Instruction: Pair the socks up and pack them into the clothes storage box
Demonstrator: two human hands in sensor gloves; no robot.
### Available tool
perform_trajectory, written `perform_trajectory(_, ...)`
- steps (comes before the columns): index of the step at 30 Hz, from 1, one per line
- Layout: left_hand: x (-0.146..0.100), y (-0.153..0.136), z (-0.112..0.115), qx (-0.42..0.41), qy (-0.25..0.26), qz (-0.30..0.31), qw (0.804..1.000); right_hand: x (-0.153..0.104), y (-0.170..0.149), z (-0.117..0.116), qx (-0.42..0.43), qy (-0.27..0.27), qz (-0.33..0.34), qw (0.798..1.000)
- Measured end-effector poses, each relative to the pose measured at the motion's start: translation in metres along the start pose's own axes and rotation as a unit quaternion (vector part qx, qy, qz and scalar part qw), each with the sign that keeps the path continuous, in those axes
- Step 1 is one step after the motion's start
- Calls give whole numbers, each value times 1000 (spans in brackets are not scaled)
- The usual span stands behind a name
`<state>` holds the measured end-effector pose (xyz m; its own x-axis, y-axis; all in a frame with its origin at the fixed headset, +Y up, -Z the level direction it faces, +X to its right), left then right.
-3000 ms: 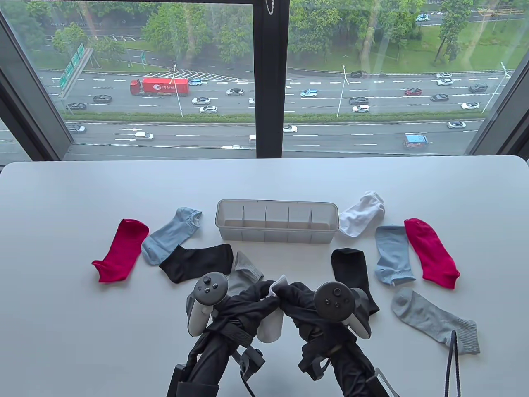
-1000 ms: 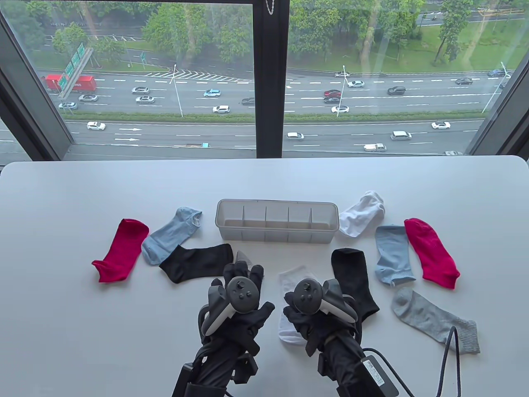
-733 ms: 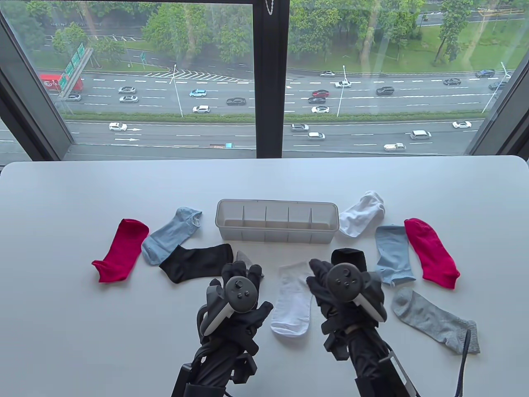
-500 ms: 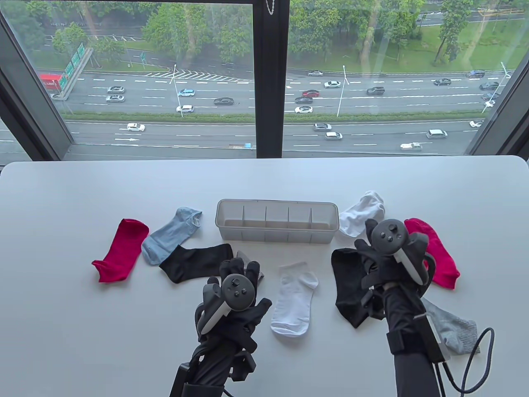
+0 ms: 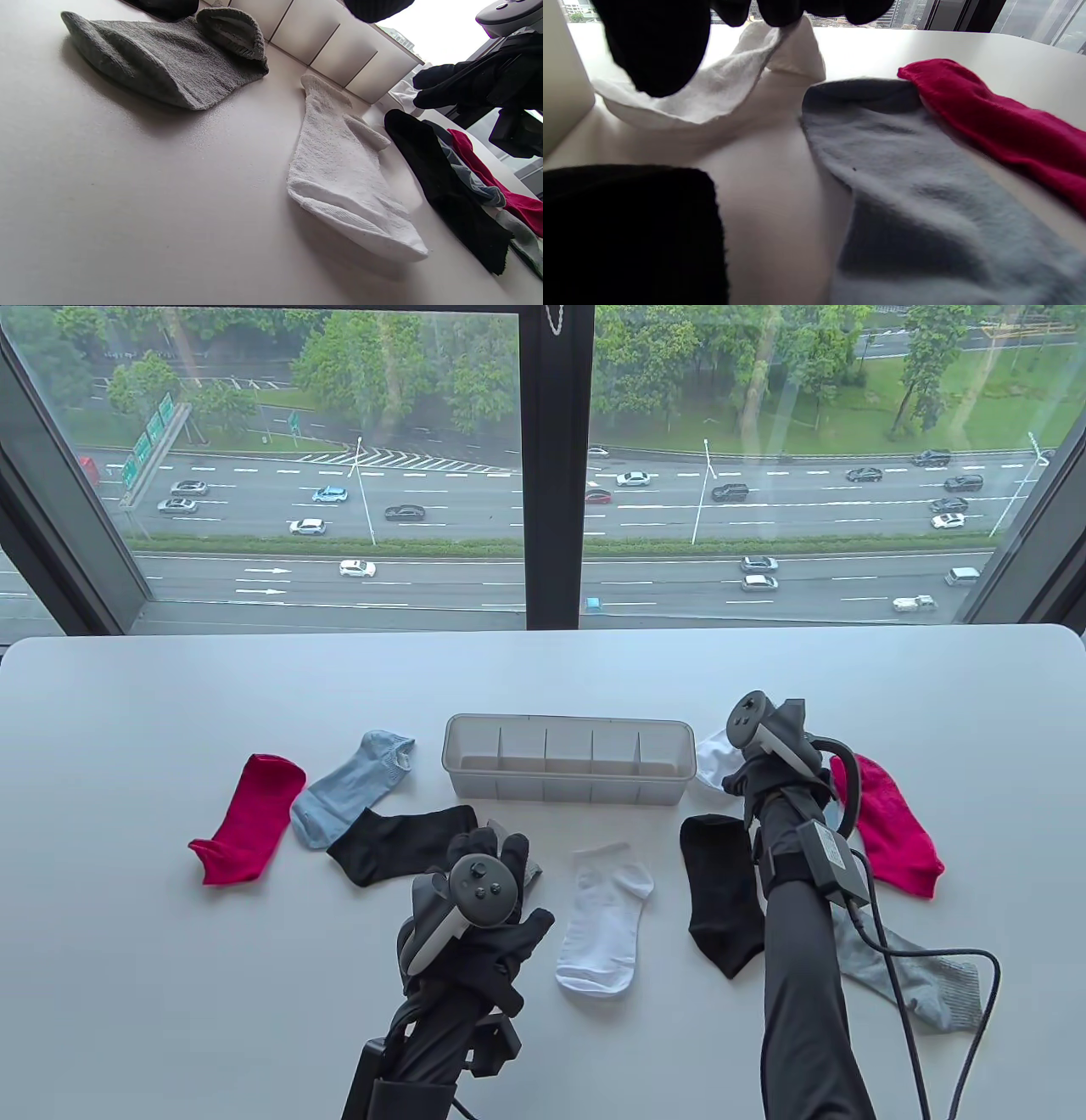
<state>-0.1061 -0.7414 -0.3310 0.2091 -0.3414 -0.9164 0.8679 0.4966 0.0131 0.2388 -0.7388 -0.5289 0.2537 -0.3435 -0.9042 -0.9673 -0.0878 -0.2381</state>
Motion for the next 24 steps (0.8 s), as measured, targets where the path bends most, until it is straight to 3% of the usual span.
perform_trajectory(5, 0, 0, -1, -4, 0, 4, 1000, 22, 12, -18, -20, 37, 4, 999)
perform_trajectory(12, 1, 2, 0, -12, -3, 16, 1000, 25, 10, -3, -18, -70, -2, 997)
perform_trajectory(14, 1, 3, -1, -20, 0, 28, 999, 14, 2, 10, 5, -110, 6, 994)
perform_trajectory(18, -3, 7, -9, -49, 11, 52, 997, -25, -16, 56, 62, -176, 50, 981)
perform_trajectory(20, -7, 11, -14, -81, 6, 83, 993, -59, -20, 82, 110, -192, 96, 970)
perform_trajectory(24, -11, 13, -19, -185, 4, 134, 973, -121, -7, 96, 188, -196, 174, 947)
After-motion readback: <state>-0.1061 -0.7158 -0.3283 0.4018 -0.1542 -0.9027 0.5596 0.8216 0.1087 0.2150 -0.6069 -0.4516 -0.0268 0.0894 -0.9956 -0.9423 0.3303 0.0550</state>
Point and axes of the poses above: the tracker on the back of each hand, its own y axis roughly to the thumb side, its own x axis roughly from the wrist to the fingertips, z = x × y, the point moved 3 cm from there along x, roughly from the wrist to the fingertips
